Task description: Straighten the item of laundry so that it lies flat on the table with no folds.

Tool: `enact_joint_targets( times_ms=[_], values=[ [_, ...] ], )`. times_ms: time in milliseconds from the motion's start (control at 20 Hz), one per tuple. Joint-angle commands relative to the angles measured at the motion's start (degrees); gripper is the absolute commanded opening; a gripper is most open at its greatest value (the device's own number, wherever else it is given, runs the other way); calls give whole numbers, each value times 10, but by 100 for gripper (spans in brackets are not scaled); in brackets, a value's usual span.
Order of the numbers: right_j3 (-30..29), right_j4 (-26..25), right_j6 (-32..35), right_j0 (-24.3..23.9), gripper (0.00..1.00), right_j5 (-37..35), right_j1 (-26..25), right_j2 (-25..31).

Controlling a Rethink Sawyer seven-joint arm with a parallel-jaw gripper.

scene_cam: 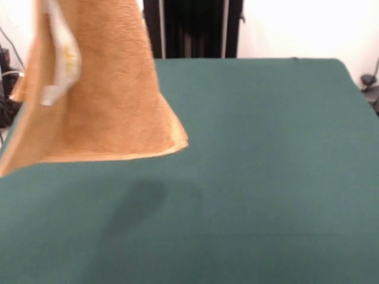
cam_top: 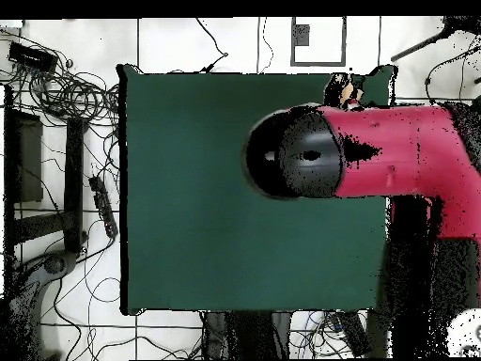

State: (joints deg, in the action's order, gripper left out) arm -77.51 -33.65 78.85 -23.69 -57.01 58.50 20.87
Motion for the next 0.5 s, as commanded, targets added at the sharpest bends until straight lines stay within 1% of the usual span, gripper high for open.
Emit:
enact_joint_targets(
  times_ms=[50,350,400,500],
  values=[
    [-83,-23,101,75,0,26,-28,-21],
    [-87,-16,156,119,0,36,-42,-51],
    [-89,-2,158,126,100,45,-44,-62],
    [-91,1,159,127,100,52,-43,-64]
  ],
)
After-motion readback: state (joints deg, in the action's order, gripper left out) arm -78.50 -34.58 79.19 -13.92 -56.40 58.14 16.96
